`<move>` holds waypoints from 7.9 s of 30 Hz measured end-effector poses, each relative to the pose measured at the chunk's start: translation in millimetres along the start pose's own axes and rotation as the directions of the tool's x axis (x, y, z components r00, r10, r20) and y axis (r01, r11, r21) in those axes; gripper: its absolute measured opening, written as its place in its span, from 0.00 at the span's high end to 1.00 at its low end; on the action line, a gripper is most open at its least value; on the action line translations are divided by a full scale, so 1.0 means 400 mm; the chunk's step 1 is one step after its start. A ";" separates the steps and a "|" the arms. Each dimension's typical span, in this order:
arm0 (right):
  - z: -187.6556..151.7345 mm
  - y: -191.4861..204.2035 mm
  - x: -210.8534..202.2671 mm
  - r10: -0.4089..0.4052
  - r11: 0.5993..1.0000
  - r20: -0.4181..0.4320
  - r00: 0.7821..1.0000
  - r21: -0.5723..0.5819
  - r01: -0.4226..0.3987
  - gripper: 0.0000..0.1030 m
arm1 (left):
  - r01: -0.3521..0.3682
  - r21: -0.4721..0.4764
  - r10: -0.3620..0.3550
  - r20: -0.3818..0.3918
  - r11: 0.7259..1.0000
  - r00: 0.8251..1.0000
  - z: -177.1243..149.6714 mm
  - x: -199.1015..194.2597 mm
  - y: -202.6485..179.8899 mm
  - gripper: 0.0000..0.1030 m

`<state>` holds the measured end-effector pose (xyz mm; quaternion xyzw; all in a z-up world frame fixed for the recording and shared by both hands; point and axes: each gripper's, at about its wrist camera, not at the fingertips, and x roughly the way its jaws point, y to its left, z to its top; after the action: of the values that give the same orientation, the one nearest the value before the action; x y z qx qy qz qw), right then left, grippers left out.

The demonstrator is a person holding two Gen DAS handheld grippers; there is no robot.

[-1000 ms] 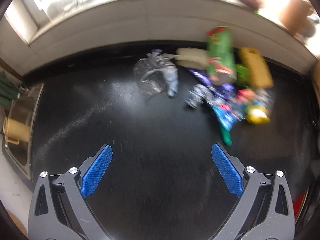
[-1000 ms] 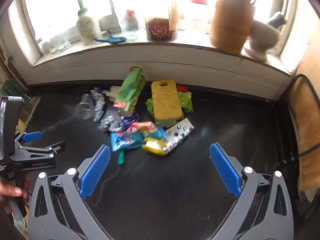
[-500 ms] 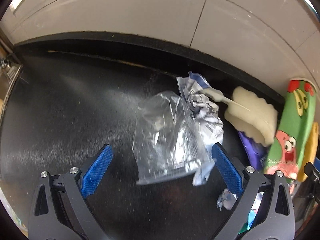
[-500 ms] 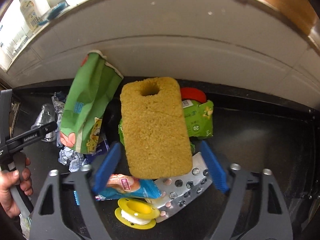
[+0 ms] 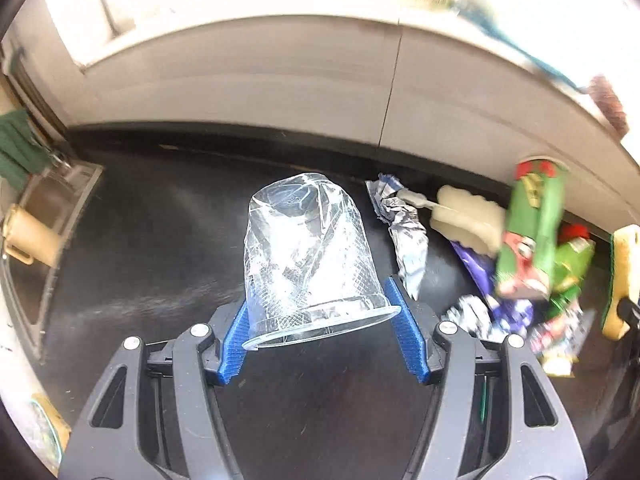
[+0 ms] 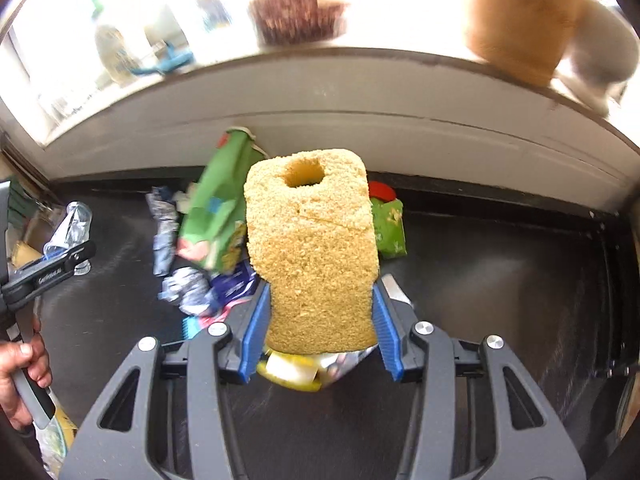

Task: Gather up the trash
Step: 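Grasp the clear plastic cup with the left tool while the right tool grasps the yellow sponge, then carry both items over the black bin and open both tools to drop them, then swing both tools back over the counter toward the trash pile, then grasp the crumpled foil wrapper with the left tool while the right tool grasps the green paper cup, then carry both items over the black bin and open both tools to drop them, then swing both tools back over the counter toward the remaining trash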

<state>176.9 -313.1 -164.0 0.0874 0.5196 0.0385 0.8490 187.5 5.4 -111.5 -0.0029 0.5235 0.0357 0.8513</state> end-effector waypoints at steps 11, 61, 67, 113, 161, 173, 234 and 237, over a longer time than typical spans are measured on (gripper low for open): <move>-0.149 0.340 -0.166 0.193 0.949 -0.020 0.981 -0.249 -0.192 0.54 | -0.070 -0.103 0.083 0.128 0.992 0.988 -0.314 -0.296 0.299 0.40; -0.685 1.166 -0.086 0.247 0.555 -0.430 0.868 -0.672 -0.490 0.14 | -0.239 -0.385 0.224 -0.083 0.891 0.971 -0.958 -0.275 0.886 0.07; -0.439 0.762 -0.213 0.206 0.824 -0.169 0.964 -0.501 -0.264 0.13 | -0.046 -0.157 0.057 0.065 0.987 0.996 -0.666 -0.341 0.646 0.07; 0.199 0.224 0.352 0.040 0.999 -0.188 0.981 -0.029 -0.046 0.43 | 0.092 0.173 -0.085 -0.050 0.981 0.995 0.063 0.341 -0.119 0.23; -0.243 0.599 -0.242 0.255 0.896 -0.018 0.967 -0.372 -0.243 0.55 | -0.064 -0.005 0.065 0.040 0.998 0.997 -0.403 -0.328 0.346 0.78; -0.534 1.156 -0.190 0.401 0.518 -0.380 0.833 -0.656 -0.549 0.54 | -0.257 -0.371 0.237 -0.101 0.892 0.966 -0.766 -0.363 0.798 0.78; -0.370 0.501 -0.270 0.164 0.947 -0.043 0.986 -0.274 -0.169 0.16 | 0.071 0.087 -0.073 0.015 0.994 0.997 -0.505 -0.245 0.420 0.11; -0.353 0.341 -0.298 0.106 0.981 0.005 0.994 -0.162 -0.104 0.16 | 0.113 0.211 -0.120 0.023 0.971 0.992 -0.440 -0.240 0.272 0.11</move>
<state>0.2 -182.4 -96.6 0.0456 0.5038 0.1246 0.8536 -19.4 100.9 -101.8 0.0568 0.5081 -0.0697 0.8566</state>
